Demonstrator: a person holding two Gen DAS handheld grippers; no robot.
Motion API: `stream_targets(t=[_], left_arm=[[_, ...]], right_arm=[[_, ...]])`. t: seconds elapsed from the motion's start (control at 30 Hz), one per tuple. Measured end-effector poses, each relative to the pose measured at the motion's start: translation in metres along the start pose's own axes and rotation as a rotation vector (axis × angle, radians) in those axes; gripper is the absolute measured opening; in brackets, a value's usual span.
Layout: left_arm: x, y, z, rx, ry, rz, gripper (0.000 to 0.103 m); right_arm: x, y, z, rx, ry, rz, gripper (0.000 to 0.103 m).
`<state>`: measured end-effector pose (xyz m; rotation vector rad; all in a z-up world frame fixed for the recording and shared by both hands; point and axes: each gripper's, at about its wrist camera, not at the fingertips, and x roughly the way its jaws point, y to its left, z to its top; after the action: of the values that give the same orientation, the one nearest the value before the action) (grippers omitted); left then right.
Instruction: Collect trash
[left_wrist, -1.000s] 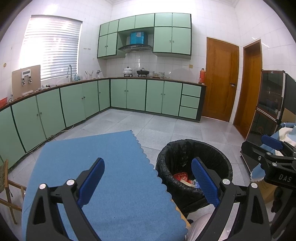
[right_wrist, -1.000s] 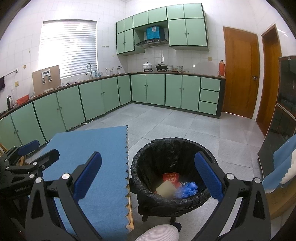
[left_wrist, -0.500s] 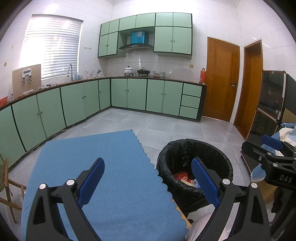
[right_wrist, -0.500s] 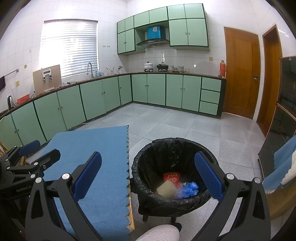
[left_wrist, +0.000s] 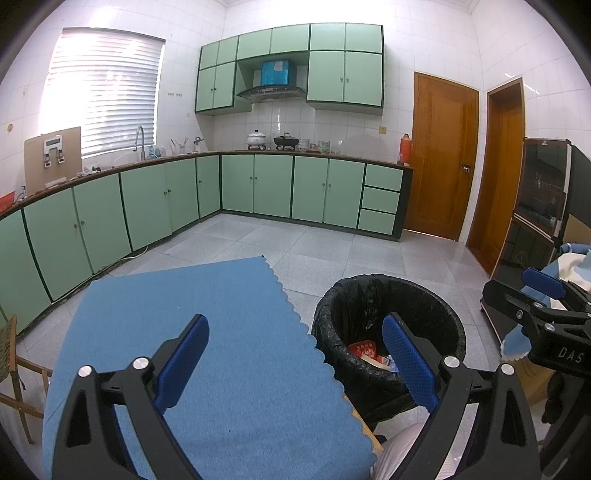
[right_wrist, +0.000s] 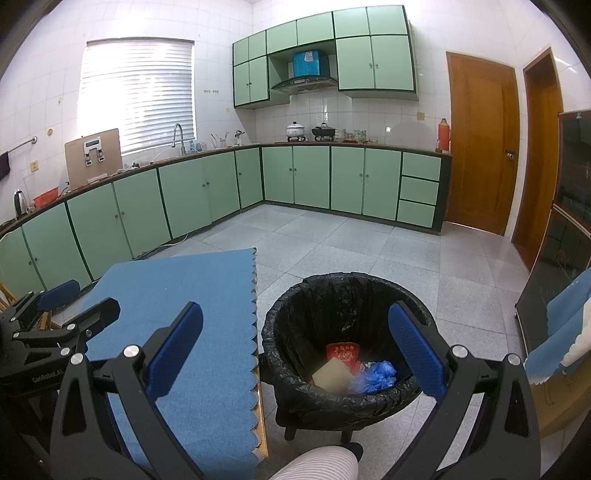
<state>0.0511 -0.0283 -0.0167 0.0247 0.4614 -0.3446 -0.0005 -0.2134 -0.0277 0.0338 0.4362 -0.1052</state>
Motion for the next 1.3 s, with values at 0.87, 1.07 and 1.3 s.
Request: stream_targets(t=[0.87,1.07,1.3], left_arm=[[0.004,-0.008,-0.002,0.000,0.005,0.006,0.093],[0.005,-0.010,-0.001,0.003,0.004,0.007,0.093],[0.004,-0.011,0.000,0.003,0.002,0.008,0.093]], right_arm=[[0.005,-0.002,-0.003,0.002,0.002,0.002,0.098],[0.004,-0.003,-0.003,0.002,0.002,0.001,0.098],[0.004,-0.003,-0.003,0.003,0.000,0.002,0.098]])
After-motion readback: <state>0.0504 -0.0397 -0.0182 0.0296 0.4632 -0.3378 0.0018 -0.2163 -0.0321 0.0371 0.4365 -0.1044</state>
